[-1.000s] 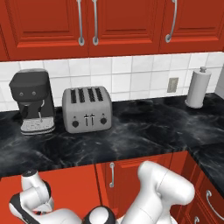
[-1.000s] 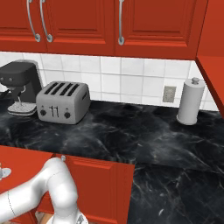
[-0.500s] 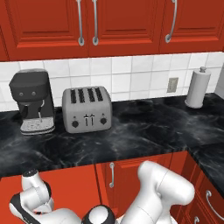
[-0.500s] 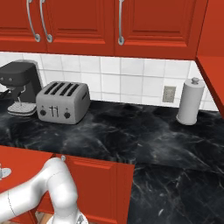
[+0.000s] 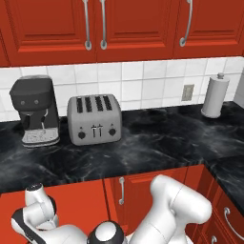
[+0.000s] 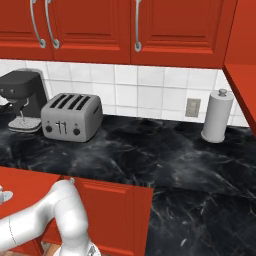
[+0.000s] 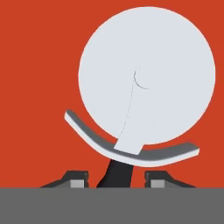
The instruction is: Take the pizza cutter from the drawer on the left and place it on the dining counter for cutting.
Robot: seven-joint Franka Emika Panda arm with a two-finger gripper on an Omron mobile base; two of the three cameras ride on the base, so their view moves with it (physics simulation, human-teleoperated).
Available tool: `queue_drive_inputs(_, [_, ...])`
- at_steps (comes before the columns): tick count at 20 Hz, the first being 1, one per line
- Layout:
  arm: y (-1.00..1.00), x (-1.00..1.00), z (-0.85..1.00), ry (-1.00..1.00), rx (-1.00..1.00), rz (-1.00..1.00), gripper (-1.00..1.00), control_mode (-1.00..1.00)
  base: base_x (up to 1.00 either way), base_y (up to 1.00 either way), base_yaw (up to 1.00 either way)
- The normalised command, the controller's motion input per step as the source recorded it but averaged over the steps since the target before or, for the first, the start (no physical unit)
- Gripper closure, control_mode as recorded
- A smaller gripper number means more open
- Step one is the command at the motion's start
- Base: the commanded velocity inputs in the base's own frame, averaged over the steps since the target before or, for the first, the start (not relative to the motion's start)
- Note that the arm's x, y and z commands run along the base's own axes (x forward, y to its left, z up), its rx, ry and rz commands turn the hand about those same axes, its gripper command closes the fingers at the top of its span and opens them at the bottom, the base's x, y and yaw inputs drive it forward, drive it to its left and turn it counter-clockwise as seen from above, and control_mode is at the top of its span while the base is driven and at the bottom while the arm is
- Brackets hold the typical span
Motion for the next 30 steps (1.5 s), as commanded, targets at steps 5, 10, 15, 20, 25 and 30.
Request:
queue_drive_inputs(5, [0.0, -0.17, -0.65, -0.03, -0.04, 0.0, 1.0, -1.0, 0.0, 0.0, 0.0])
queue_drive_inputs(10, [0.0, -0.3, -0.28, -0.05, -0.01, 0.0, 1.0, -1.0, 0.0, 0.0, 0.0])
queue_drive_inputs(15, [0.04, -0.2, -0.96, -0.01, -0.09, 0.0, 1.0, -1.0, 0.0, 0.0, 0.0])
queue_drive_inputs(20, [-0.01, -0.37, 0.02, -0.02, 0.0, 0.0, 1.0, -1.0, 0.0, 0.0, 0.0])
queue_drive_inputs(25, [0.0, -0.57, 0.71, -0.05, 0.0, 0.0, 1.0, -1.0, 0.0, 0.0, 0.0])
queue_drive_inputs(30, [-0.02, -0.22, 0.88, 0.0, 0.02, 0.0, 1.0, -1.0, 0.0, 0.0, 0.0])
